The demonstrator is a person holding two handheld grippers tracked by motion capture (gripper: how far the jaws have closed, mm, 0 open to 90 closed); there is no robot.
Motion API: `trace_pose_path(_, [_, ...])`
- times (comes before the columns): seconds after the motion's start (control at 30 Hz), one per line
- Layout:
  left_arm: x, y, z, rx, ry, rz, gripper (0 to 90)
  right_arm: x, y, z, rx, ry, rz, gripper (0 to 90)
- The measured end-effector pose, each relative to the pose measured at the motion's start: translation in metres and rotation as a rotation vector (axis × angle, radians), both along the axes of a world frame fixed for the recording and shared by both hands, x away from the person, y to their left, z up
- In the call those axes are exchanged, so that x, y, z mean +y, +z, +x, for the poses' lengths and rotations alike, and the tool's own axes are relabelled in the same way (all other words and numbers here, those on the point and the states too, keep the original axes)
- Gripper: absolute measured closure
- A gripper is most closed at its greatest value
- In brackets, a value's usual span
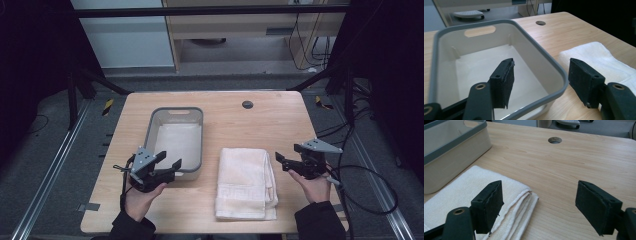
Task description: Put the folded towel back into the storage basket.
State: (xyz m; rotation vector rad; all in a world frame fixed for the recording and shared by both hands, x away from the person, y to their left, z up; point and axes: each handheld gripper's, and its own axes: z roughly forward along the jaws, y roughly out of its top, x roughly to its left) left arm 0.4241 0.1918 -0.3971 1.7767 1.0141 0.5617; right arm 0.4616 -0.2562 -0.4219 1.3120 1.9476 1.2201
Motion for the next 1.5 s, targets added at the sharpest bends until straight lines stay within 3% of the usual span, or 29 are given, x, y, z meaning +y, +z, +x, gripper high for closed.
trace_pose_path(0.43, [-0.034,-0.007,-0.005,0.016,-0.085,0.022,39.9,0.01,0.003,0.006,0.012,0.032,0.02,23.2])
trace_pose_path(1.07, [-0.061,-0.026,-0.016,0.071,-0.16,0.061,43.0,0.022,-0.005,0.015,0.06,0.06,0.021,24.6])
trace_pose_path(1.5, [-0.078,-0.045,-0.022,0.117,-0.206,0.118,43.3,0.029,-0.014,0.018,0.073,0.077,-0.026,23.8])
